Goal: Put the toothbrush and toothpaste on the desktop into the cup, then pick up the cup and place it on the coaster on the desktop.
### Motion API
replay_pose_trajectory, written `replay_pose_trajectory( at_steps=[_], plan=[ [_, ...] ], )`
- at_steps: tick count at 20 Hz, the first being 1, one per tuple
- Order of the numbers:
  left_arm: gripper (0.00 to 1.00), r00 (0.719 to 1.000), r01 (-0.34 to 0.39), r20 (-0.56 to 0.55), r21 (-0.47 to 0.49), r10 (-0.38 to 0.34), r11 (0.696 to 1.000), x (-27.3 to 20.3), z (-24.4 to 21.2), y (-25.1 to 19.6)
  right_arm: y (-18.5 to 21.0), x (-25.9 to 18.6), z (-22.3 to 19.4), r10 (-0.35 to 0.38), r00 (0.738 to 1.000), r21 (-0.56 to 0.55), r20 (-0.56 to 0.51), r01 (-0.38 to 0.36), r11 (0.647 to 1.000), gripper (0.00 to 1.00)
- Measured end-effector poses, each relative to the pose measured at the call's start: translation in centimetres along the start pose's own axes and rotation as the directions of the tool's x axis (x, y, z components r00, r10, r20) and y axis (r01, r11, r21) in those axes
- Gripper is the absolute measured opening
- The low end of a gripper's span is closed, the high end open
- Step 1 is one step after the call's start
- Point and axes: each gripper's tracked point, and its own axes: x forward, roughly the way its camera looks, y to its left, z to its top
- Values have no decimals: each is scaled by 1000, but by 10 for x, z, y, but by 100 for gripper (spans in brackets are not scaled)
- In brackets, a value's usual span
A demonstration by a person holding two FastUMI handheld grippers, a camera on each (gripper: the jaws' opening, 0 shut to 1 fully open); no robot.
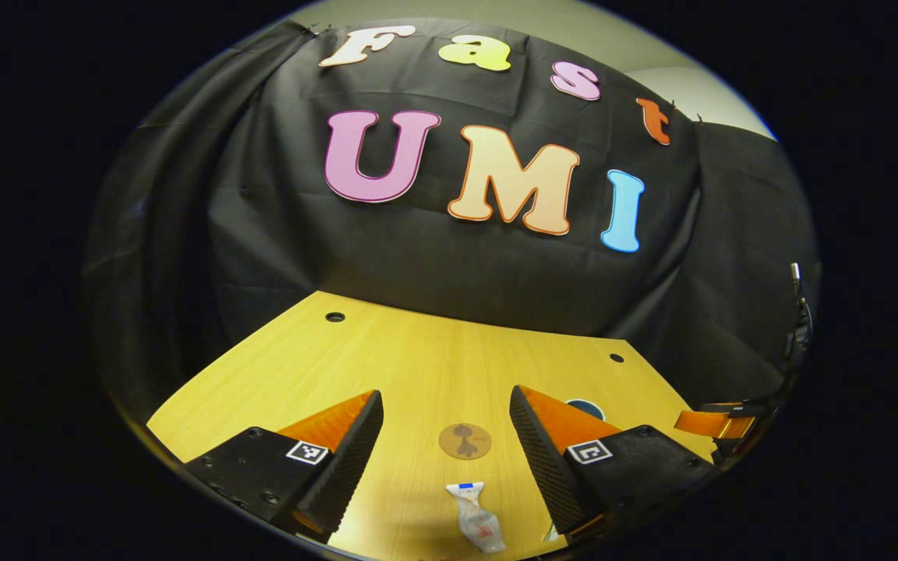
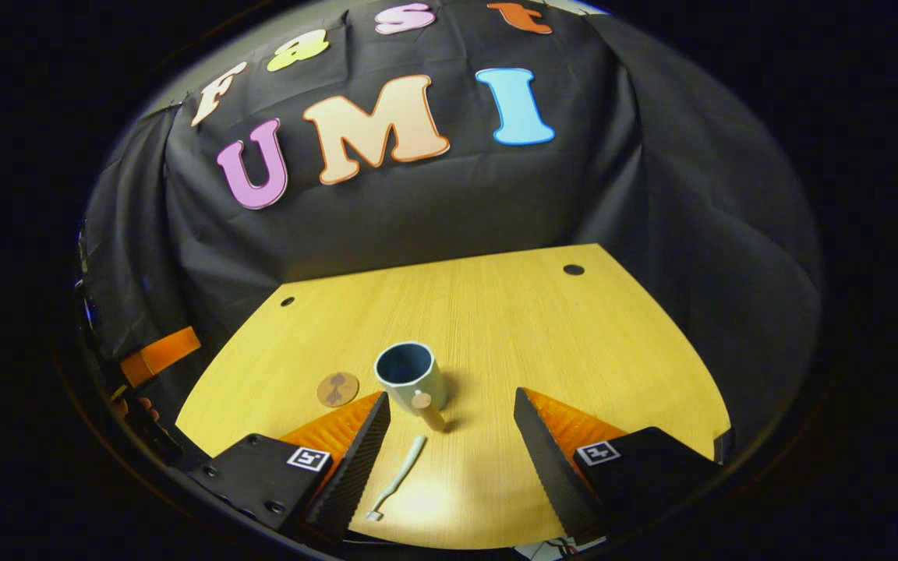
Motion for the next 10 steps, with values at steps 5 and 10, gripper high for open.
replay_pose_trajectory(
  at_steps=[5, 10],
  plan=[
    [95, 997, -45, -64, 3, 45, 999, -11, -22, 31, 30, 19, -39, -3, 988, -66, -151, -7, 998, 99],
    [95, 992, -65, -111, -19, 63, 998, -14, -37, 52, 55, 43, -70, -20, 958, -61, -285, 3, 998, 99]
  ],
)
